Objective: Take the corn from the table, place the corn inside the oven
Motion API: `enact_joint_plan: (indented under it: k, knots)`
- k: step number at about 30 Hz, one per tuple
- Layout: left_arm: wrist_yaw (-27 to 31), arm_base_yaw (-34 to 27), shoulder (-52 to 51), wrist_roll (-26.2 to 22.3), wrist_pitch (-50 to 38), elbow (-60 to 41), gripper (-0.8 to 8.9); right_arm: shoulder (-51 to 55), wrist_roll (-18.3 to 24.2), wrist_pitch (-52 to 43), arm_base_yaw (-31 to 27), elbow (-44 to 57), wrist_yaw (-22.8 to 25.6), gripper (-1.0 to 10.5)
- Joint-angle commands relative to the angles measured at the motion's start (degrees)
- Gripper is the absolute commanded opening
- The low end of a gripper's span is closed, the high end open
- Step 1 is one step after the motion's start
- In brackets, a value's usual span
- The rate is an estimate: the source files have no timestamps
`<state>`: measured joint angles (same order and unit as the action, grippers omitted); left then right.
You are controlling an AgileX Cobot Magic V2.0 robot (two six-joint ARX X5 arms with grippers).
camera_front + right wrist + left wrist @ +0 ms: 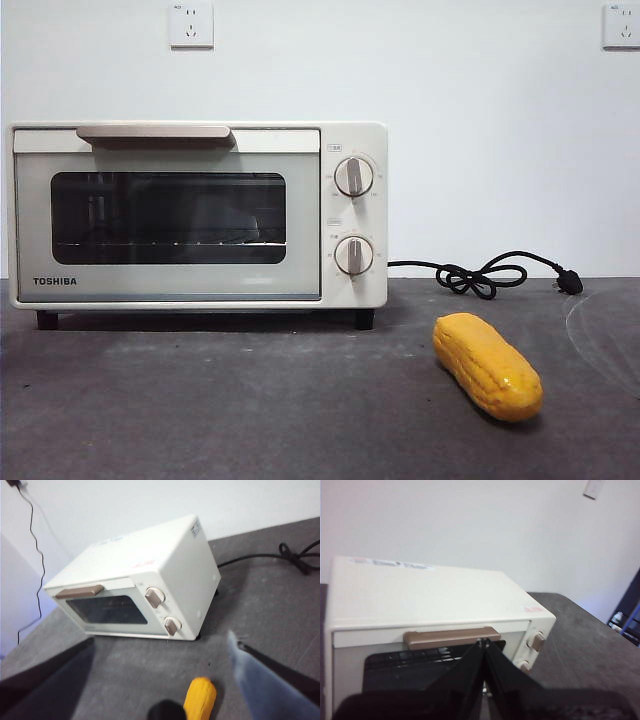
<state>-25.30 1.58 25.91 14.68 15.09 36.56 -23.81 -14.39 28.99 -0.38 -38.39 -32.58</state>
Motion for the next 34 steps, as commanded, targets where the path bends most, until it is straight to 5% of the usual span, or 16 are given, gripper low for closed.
enact_joint_plan:
  k: [1,11,22,34]
  knots:
    - [-0.66,0.26,1.2,0.33,0.79,0.96,-0.03,-4.48,5.44,3.52,0.13,-3.89,-0.17,5.1]
    - [-2.19,0.26,3.39,0.79,1.49,1.55,-0.03,-18.45,8.48,8.26,10.05,-10.21,6.08,5.0]
    - [-2.21,0.42,3.74,1.81,1.62,1.55,-0.04,-36.09,7.67,4.72,32.04,-10.21,27.93,5.0]
    - [-2.19,0.42,3.74,1.77,3.45,1.55,-0.04,-55.41,6.01,0.2,35.15,-10.21,32.22,5.0]
